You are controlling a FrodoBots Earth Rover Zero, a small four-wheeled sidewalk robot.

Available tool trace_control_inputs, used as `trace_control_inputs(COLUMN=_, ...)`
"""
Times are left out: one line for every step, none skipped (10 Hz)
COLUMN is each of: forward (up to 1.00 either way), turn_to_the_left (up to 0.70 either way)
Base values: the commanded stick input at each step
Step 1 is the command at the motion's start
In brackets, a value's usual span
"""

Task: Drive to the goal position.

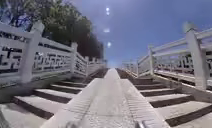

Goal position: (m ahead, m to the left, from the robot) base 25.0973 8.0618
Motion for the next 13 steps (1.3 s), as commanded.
trace_control_inputs(forward=0.45, turn_to_the_left=0.0)
trace_control_inputs(forward=0.45, turn_to_the_left=0.0)
trace_control_inputs(forward=0.45, turn_to_the_left=0.0)
trace_control_inputs(forward=0.45, turn_to_the_left=0.0)
trace_control_inputs(forward=0.45, turn_to_the_left=0.0)
trace_control_inputs(forward=0.45, turn_to_the_left=0.0)
trace_control_inputs(forward=0.45, turn_to_the_left=0.0)
trace_control_inputs(forward=0.45, turn_to_the_left=0.0)
trace_control_inputs(forward=0.45, turn_to_the_left=0.0)
trace_control_inputs(forward=0.45, turn_to_the_left=0.02)
trace_control_inputs(forward=0.45, turn_to_the_left=0.05)
trace_control_inputs(forward=0.45, turn_to_the_left=0.06)
trace_control_inputs(forward=0.45, turn_to_the_left=0.02)
